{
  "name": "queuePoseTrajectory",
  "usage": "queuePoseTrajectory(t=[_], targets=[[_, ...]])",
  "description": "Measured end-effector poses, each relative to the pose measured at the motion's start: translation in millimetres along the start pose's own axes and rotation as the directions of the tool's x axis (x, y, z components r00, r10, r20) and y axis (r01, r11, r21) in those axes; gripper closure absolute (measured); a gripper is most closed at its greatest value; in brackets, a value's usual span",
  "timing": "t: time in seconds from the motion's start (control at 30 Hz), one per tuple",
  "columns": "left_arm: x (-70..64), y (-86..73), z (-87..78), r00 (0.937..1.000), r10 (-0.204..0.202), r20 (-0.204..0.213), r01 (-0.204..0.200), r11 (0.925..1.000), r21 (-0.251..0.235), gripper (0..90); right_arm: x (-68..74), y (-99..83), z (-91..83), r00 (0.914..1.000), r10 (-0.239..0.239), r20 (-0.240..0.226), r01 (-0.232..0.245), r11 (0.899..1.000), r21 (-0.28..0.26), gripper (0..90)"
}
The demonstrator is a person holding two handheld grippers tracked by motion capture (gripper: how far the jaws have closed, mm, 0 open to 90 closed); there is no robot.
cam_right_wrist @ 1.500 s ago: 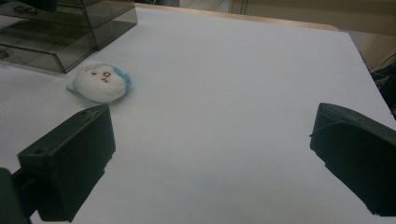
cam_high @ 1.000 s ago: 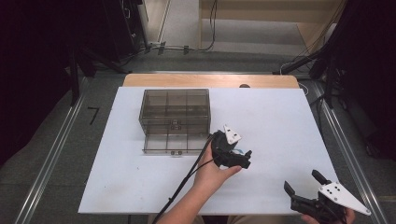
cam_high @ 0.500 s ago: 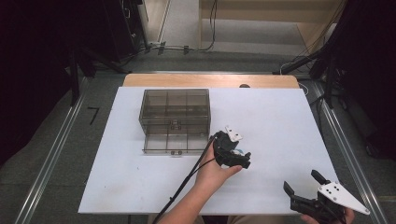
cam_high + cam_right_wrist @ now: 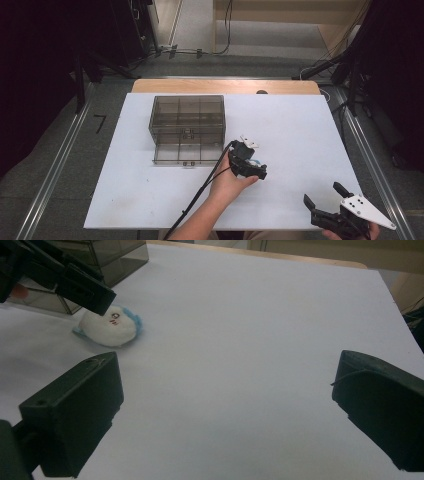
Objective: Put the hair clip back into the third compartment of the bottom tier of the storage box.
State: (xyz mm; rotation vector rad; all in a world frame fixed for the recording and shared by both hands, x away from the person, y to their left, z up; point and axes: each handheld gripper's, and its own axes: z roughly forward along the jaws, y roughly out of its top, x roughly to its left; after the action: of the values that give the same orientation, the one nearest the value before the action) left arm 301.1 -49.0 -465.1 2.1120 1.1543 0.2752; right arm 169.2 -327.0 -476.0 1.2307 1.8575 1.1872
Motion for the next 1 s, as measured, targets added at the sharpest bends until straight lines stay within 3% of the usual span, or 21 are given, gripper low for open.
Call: queuePoseTrajectory(t=[0.37,1.0], targets=[[2.5,-1.1,7.7,0.9999,-0.011,-0.013,0.012,0.9990,0.044,10.3,0.5,-0.2,0.0,1.0000,0.008,-0.001,-0.008,1.000,0.005,0.0],[-1.0,-4.8,19.0,0.9997,0.021,-0.013,-0.020,0.9947,0.101,12.9,0.0,-0.4,0.6,1.0000,0.004,-0.004,-0.004,1.000,0.004,0.0]])
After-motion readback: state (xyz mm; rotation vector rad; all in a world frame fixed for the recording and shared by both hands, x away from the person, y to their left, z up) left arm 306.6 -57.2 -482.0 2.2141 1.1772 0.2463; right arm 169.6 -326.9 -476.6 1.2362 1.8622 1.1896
